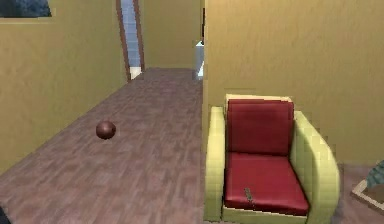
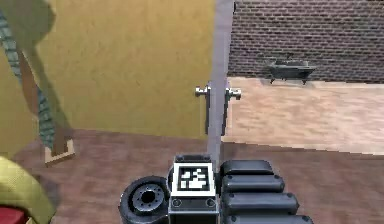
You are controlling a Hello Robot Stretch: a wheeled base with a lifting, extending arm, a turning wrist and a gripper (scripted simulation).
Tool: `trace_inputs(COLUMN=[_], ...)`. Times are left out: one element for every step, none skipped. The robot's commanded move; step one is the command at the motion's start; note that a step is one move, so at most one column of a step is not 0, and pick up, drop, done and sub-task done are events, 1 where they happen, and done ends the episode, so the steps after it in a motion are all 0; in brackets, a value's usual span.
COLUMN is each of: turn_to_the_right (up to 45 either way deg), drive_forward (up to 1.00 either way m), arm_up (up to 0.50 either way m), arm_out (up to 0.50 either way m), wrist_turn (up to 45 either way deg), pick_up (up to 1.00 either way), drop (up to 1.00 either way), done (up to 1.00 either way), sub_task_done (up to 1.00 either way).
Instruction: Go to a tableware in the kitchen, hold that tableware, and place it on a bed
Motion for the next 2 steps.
trace_inputs(turn_to_the_right=[-45.0, -15.0], drive_forward=[0.00, 0.00], arm_up=[0.00, 0.00], arm_out=[0.00, 0.00], wrist_turn=[0.0, 0.0], pick_up=[0.00, 0.00], drop=[0.00, 0.00], done=[0.00, 0.00], sub_task_done=[0.00, 0.00])
